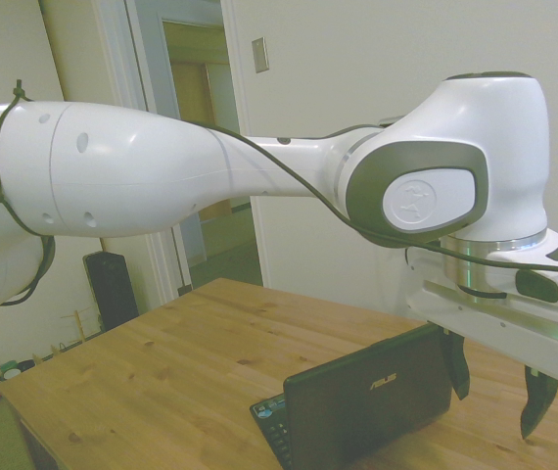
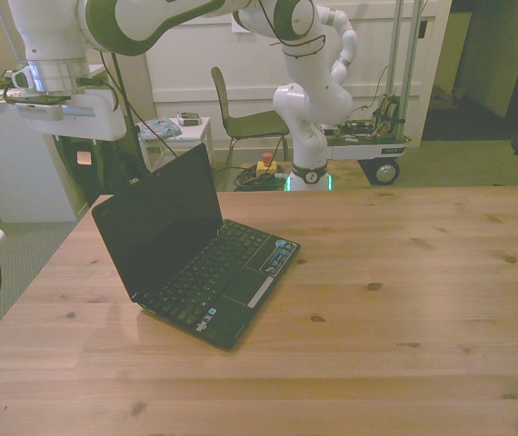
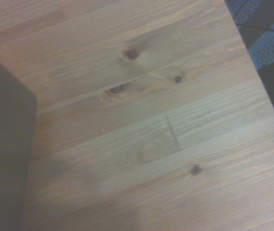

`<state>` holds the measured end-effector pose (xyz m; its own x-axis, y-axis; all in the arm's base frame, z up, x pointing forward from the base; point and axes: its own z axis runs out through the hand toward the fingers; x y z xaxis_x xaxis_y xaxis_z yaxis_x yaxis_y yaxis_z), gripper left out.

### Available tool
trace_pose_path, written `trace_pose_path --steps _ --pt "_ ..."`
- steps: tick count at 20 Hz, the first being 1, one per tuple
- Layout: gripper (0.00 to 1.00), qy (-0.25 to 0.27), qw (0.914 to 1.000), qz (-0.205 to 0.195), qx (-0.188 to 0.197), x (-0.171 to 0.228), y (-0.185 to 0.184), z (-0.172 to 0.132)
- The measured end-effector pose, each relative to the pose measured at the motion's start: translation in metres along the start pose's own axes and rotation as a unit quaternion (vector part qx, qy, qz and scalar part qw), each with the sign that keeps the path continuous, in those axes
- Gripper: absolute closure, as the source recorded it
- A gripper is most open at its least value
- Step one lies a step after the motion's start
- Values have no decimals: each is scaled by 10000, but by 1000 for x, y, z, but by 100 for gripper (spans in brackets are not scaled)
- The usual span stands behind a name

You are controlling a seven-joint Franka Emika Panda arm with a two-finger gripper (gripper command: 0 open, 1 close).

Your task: Close the laptop

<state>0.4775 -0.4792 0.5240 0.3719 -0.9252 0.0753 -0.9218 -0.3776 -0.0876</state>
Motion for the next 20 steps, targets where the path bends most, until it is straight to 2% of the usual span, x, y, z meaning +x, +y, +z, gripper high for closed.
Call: trace_pose_path --steps 11,20 --pt "100 -166 9997 -162 19 -47 -42 1" --pt "100 -103 9997 -192 115 -75 -60 -14"
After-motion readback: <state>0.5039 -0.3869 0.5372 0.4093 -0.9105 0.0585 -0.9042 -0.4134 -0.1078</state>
